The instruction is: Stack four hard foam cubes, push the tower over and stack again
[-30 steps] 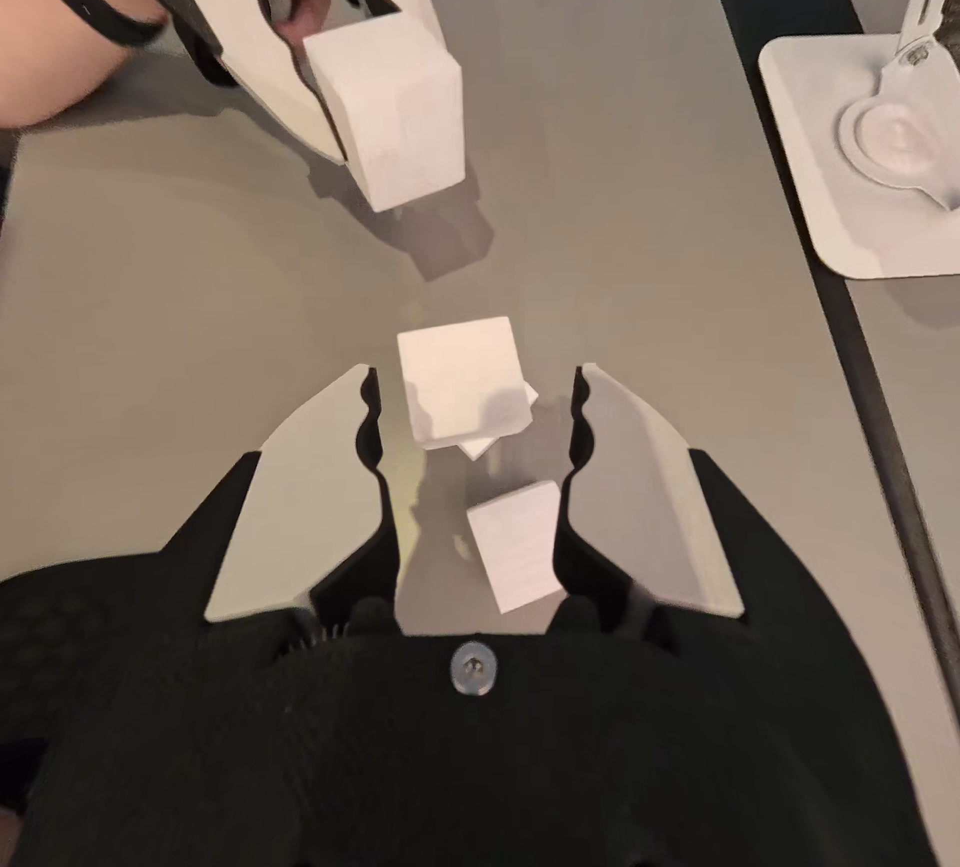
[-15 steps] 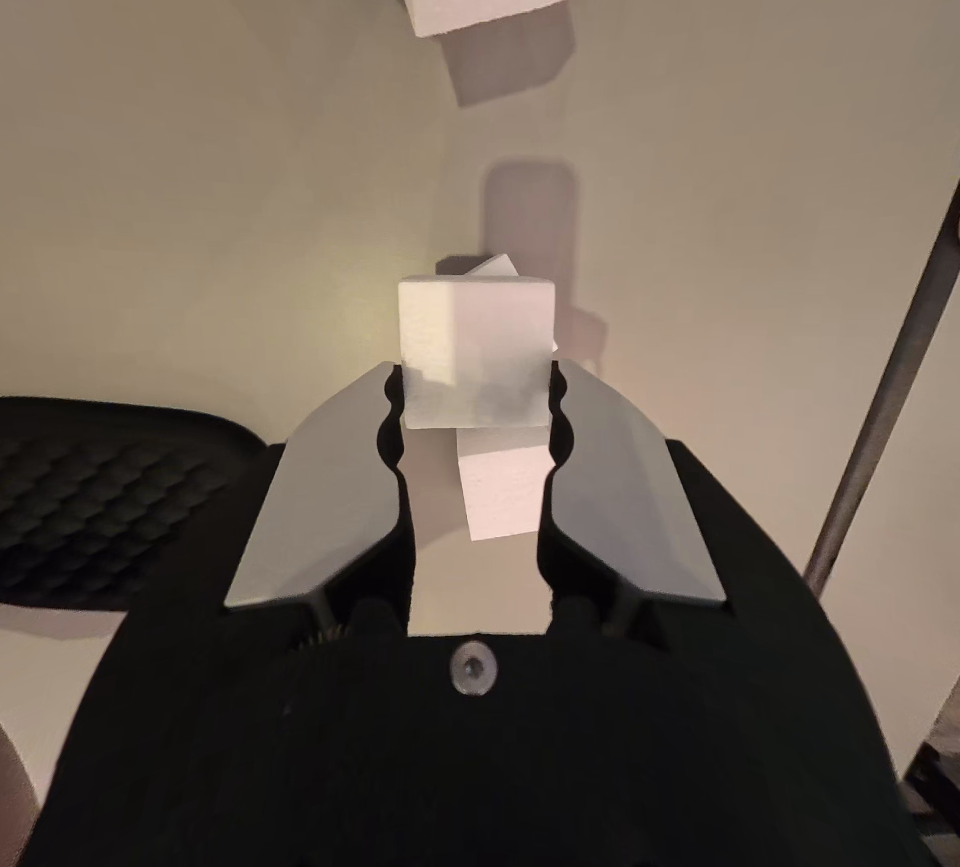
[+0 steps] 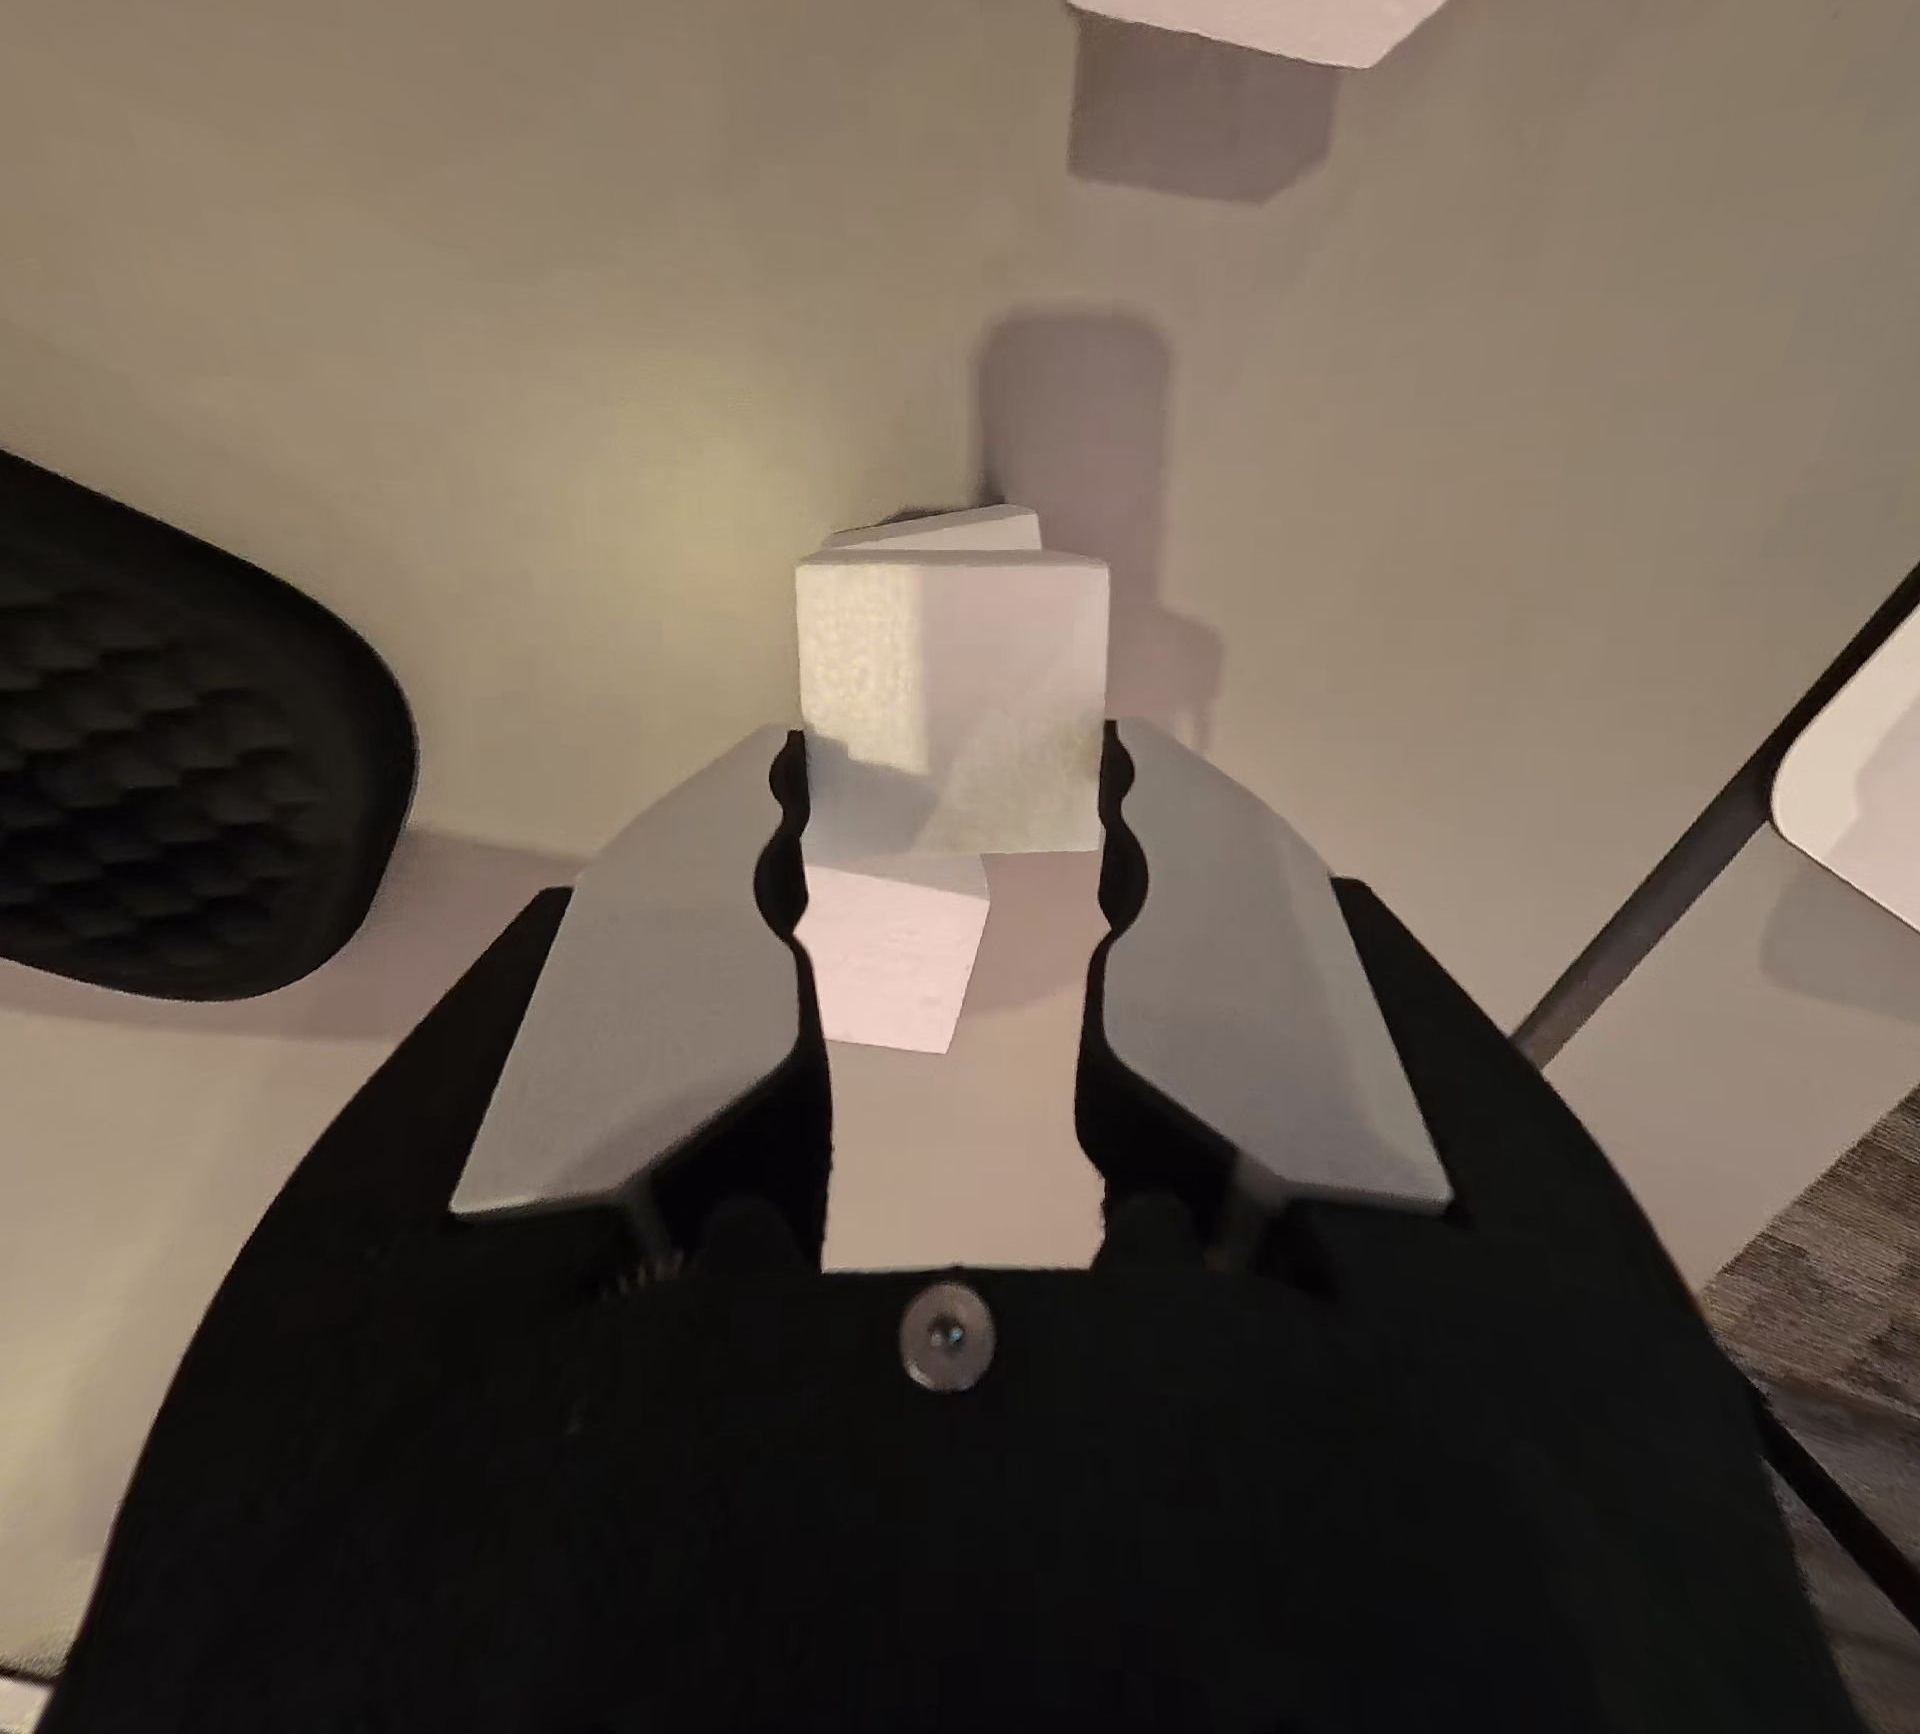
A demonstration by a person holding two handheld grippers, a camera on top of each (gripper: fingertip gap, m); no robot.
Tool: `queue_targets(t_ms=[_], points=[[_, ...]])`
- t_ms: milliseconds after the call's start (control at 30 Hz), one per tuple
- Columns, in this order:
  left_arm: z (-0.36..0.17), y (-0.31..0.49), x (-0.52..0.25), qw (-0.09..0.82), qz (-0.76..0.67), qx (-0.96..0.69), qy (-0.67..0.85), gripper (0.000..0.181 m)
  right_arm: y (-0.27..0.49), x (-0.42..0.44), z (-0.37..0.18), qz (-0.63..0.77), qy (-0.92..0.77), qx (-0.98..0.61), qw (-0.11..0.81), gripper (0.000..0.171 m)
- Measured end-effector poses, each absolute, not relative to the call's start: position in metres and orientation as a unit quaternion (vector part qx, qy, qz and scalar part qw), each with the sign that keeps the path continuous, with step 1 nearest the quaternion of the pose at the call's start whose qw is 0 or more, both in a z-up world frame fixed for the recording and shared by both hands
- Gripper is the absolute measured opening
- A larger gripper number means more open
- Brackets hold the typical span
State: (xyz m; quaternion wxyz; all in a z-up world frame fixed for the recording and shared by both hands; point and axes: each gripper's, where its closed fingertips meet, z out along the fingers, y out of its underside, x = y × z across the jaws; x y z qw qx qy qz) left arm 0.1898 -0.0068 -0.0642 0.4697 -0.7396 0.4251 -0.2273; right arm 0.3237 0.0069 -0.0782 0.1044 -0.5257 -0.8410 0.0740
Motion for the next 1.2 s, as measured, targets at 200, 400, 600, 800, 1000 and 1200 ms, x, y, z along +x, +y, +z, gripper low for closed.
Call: queue_targets(t_ms=[200, 400, 600, 800, 1000, 1200], points=[[-0.069, -0.006, 0.191, 0.462, -0.225, -0.743, 0.428, 0.059, 0.007, 0.319, -0.081, 0.085, -0.842, -0.521, 0.113, 0.055], [-0.058, -0.012, 0.196, 0.470, -0.266, -0.731, 0.417, 0.059, -0.001, 0.316, -0.060, 0.096, -0.828, -0.529, 0.159, 0.070], [-0.014, -0.011, 0.214, 0.510, -0.358, -0.700, 0.349, 0.058, -0.022, 0.316, 0.034, 0.233, -0.711, -0.527, 0.403, 0.072], [-0.008, 0.003, 0.267, 0.487, -0.325, -0.729, 0.354, 0.058, -0.009, 0.376, 0.048, 0.295, -0.524, -0.633, 0.487, 0.058], [-0.034, 0.002, 0.306, 0.454, -0.251, -0.747, 0.415, 0.058, 0.016, 0.419, 0.025, 0.286, -0.449, -0.694, 0.485, 0.057], [-0.042, 0.008, 0.309, 0.452, -0.236, -0.749, 0.423, 0.058, 0.030, 0.427, 0.007, 0.312, -0.417, -0.717, 0.464, 0.058]])
